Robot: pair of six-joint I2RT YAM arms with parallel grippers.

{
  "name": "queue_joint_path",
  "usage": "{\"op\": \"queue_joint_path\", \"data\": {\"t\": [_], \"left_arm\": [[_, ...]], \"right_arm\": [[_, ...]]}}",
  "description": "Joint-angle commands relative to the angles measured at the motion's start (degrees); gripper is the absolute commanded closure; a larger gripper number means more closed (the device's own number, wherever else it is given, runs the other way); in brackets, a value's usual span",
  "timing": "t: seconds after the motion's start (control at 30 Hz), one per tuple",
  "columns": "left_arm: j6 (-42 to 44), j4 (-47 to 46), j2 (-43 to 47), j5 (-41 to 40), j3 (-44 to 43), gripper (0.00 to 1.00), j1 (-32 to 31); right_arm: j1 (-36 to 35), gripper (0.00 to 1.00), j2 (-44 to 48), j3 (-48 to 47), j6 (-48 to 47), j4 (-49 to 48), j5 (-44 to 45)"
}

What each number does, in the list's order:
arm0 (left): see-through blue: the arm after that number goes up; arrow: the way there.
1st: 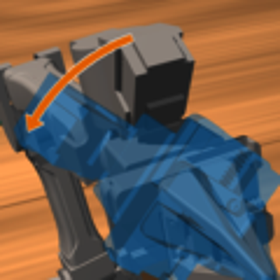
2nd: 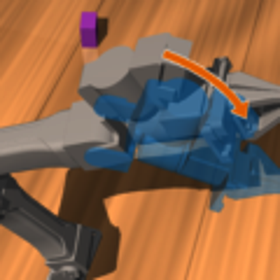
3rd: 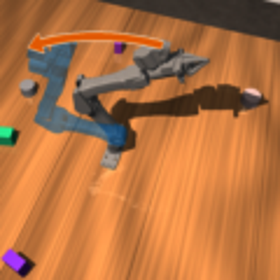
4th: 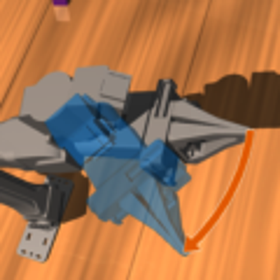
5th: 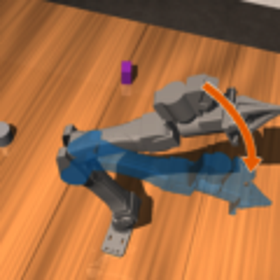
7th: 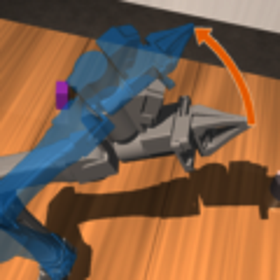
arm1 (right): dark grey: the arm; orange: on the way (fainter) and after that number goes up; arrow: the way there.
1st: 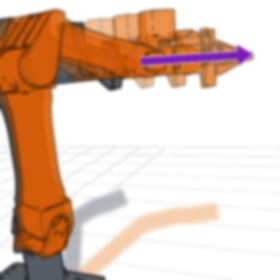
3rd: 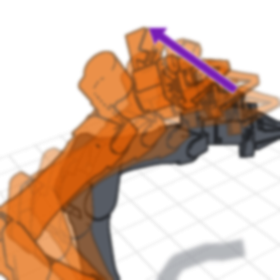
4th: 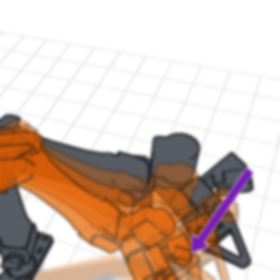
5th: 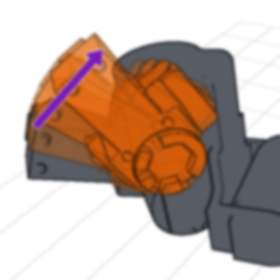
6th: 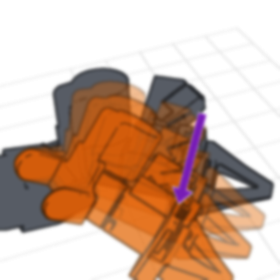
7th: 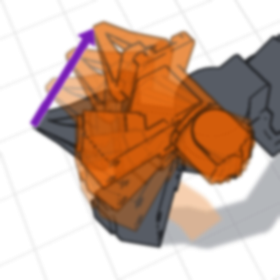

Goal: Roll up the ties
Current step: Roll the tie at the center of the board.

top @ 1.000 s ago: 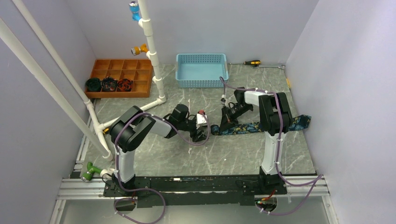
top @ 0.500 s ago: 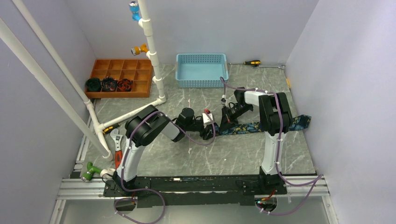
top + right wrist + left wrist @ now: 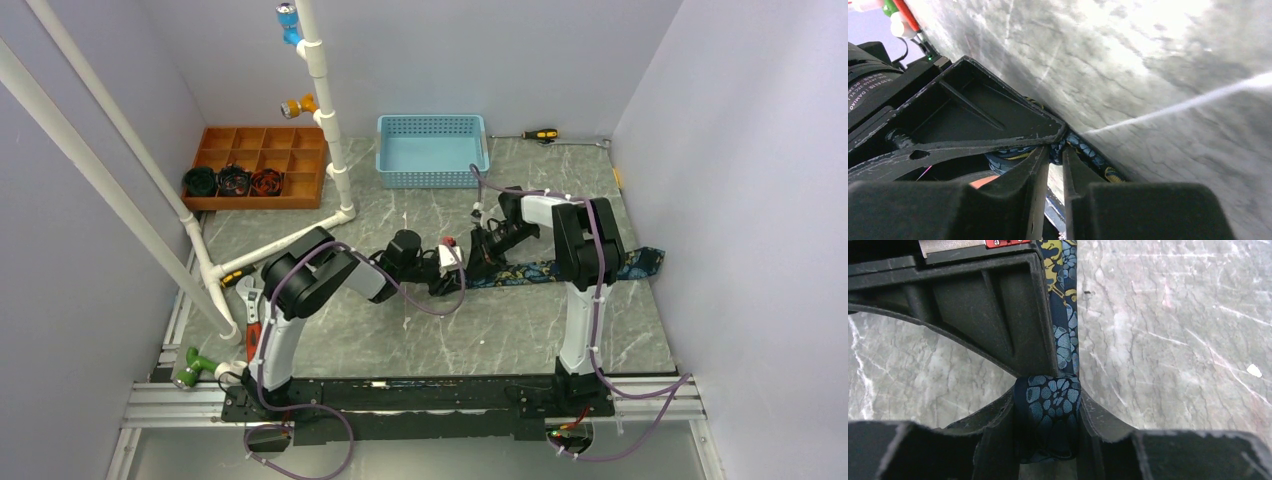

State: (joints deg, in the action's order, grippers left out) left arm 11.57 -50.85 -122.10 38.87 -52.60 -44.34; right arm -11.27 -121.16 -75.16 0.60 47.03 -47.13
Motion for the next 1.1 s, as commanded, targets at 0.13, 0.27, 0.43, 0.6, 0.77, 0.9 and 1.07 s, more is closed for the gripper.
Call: {"op": "queue_joint_path", "data": {"t": [0.13, 0.27, 0.43, 0.6, 0.77, 0.9, 1.07], "left_arm": [[10.0, 34.1, 1.4, -5.7, -0.1, 0.76, 0.8], [10.8, 38.3, 1.3, -7.4, -2.0, 0.76, 0.8], [11.4, 40.6, 1.6, -7.3, -1.9, 0.75, 0.8], [12.3, 41.7, 1.8, -7.6, -1.7, 0.75, 0.9], [12.4, 42.5, 1.5, -7.8, -2.3, 0.73, 0.9], [12.5, 42.9, 1.0, -7.7, -2.7, 0.72, 1.0], [12.5, 43.5, 0.6, -7.5, -3.7, 0.70, 1.0]], "right_arm": [[2.3, 0.52, 5.7, -0.1, -5.0, 2.3, -1.2], [1.5, 0.49, 8.5, 1.7, -2.7, 0.7, -4.9], [1.3, 0.51, 7.8, 1.4, -3.4, 1.9, -6.1], [1.8, 0.49, 9.5, 1.1, -4.7, 3.0, -9.3], [1.8, 0.46, 10.0, 0.4, -4.7, 3.4, -13.0], [1.2, 0.44, 9.5, 0.5, -5.3, 3.9, -12.3], [-1.0, 0.54, 6.7, -0.2, -4.0, 1.7, -6.8]]}}
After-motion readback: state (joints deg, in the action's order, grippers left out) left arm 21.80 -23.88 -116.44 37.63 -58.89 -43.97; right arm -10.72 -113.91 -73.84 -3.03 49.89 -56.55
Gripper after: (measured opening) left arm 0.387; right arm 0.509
